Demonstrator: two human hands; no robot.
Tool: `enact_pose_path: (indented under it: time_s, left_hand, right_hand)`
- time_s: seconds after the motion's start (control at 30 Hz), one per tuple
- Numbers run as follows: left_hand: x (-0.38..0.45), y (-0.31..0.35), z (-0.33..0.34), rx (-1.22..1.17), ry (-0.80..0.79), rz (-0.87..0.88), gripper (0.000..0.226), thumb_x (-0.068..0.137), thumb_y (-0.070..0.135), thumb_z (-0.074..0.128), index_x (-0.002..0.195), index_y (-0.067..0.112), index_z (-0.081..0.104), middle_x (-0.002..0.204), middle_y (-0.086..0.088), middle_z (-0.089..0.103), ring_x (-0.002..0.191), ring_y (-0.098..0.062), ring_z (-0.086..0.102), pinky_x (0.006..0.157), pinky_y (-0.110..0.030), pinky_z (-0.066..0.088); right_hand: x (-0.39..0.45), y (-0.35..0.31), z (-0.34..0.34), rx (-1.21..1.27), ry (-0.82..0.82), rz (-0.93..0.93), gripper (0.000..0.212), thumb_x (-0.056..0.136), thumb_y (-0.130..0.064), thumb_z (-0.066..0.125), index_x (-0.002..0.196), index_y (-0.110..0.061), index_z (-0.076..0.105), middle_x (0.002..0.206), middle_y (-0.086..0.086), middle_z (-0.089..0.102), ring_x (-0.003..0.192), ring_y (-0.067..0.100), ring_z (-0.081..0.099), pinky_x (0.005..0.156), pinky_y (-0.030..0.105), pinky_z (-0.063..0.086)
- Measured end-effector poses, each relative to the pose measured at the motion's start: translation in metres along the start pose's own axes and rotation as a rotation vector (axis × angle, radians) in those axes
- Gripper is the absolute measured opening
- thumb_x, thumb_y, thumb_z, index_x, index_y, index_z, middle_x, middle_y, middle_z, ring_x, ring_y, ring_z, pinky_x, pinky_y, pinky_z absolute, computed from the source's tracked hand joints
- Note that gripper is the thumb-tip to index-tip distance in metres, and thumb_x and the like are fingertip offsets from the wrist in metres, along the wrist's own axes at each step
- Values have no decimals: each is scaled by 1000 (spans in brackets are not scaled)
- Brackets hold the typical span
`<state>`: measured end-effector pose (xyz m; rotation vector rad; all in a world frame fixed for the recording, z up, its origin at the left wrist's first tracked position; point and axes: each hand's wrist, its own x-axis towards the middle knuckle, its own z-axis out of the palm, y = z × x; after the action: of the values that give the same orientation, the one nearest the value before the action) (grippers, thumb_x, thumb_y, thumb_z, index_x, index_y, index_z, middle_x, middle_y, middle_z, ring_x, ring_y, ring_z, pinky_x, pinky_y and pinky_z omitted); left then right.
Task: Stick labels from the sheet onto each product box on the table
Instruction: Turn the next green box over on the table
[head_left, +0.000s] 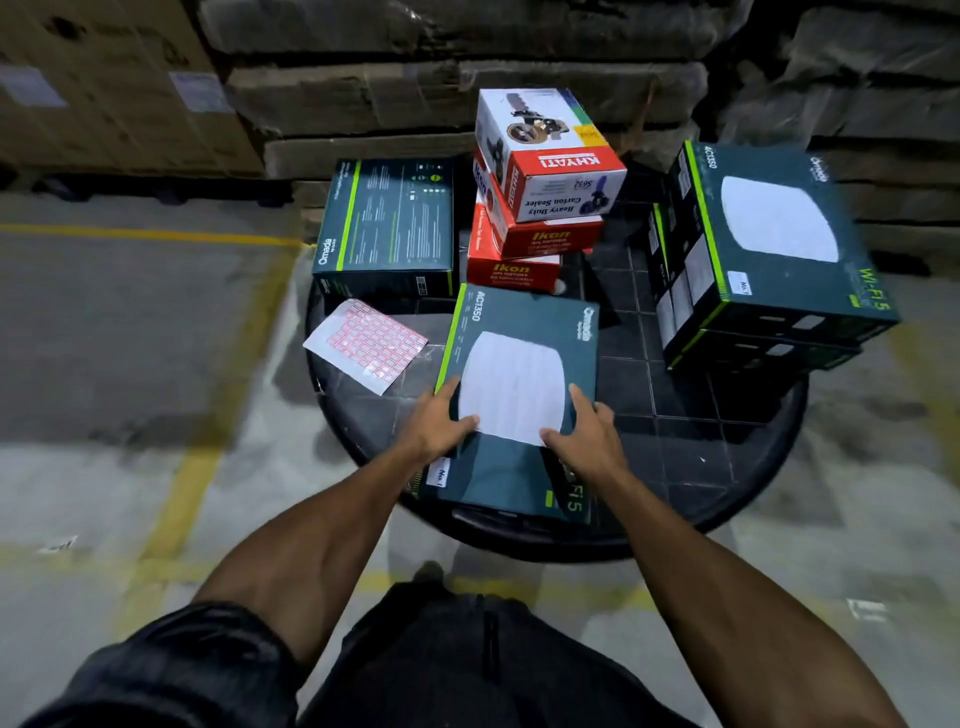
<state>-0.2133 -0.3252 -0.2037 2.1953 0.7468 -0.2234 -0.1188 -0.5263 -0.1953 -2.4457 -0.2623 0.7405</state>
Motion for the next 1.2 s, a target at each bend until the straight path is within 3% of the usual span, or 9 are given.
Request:
enact_pose_path:
  time_s: [0.17, 0.27, 0.37, 0.47, 0.57, 0.67, 0.87, 1.03, 1.2]
  left_hand:
    - [-16, -21, 7, 128, -83, 63, 70, 94, 35, 60, 153, 23, 24, 161, -14, 6, 146, -30, 21, 116, -40, 27]
    - [-37, -36, 12, 162, -101, 104, 72, 93, 44, 57, 153, 28, 22, 162, -9, -5, 139, -25, 37, 114, -36, 31]
    - [-54, -55, 16, 208, -150, 138, 85, 88, 59, 57, 155, 34, 12, 162, -5, -13, 145, -27, 27, 114, -37, 31]
    - [-61, -69, 19, 291, -177, 165, 101, 79, 69, 60, 153, 41, -2, 162, -4, -15, 143, -32, 30, 110, -42, 37]
    - [-63, -74, 23, 302, -171, 165, 108, 76, 61, 69, 151, 44, -7, 162, -6, -12, 143, -30, 30, 107, -40, 40]
    - [-63, -72, 28, 246, -116, 158, 100, 81, 50, 70, 152, 43, 0, 163, -6, -4, 144, -27, 28, 106, -40, 40]
    - [-63, -71, 17, 127, -89, 174, 96, 77, 48, 74, 152, 44, 14, 161, -3, 16, 142, -22, 32, 108, -38, 40]
    - [-71, -40, -12, 109, 36, 187, 92, 70, 56, 76, 149, 34, 34, 150, 3, 42, 135, -17, 42, 107, -36, 39]
    - [-77, 6, -46, 16, 206, 163, 80, 74, 55, 76, 144, 36, 42, 136, 0, 58, 125, -25, 53, 101, -34, 40]
  right_hand:
    - [-13, 16, 13, -83, 2, -53, 77, 86, -42, 66, 151, -31, 25, 160, 10, 9, 143, 34, 24, 111, 46, 34]
    - [-29, 33, 21, -161, -56, -78, 85, 84, -57, 64, 153, -32, 22, 161, 9, 3, 146, 33, 18, 114, 48, 31]
    - [-43, 47, 25, -219, -99, -103, 99, 78, -66, 65, 155, -32, 13, 162, 9, -2, 148, 31, 13, 116, 47, 28]
    - [-48, 51, 25, -286, -126, -130, 113, 70, -71, 69, 156, -33, 6, 162, 10, -9, 149, 31, 9, 116, 47, 28]
    - [-49, 52, 25, -349, -158, -142, 121, 68, -66, 75, 155, -34, -2, 161, 10, -16, 148, 33, 11, 116, 48, 28]
    - [-52, 52, 30, -347, -147, -137, 115, 76, -54, 76, 154, -36, -6, 160, 10, -17, 147, 35, 19, 113, 50, 33]
    - [-59, 49, 27, -269, -84, -160, 106, 78, -55, 73, 155, -33, 5, 162, 8, -3, 145, 32, 24, 113, 47, 35]
    - [-67, 44, 10, -166, 99, -274, 95, 77, -61, 69, 153, -30, 23, 158, 5, 19, 141, 27, 32, 110, 44, 39]
    - [-74, 16, -15, 32, 411, -347, 89, 78, -51, 73, 151, -23, 29, 149, 1, 42, 133, 21, 44, 102, 35, 40]
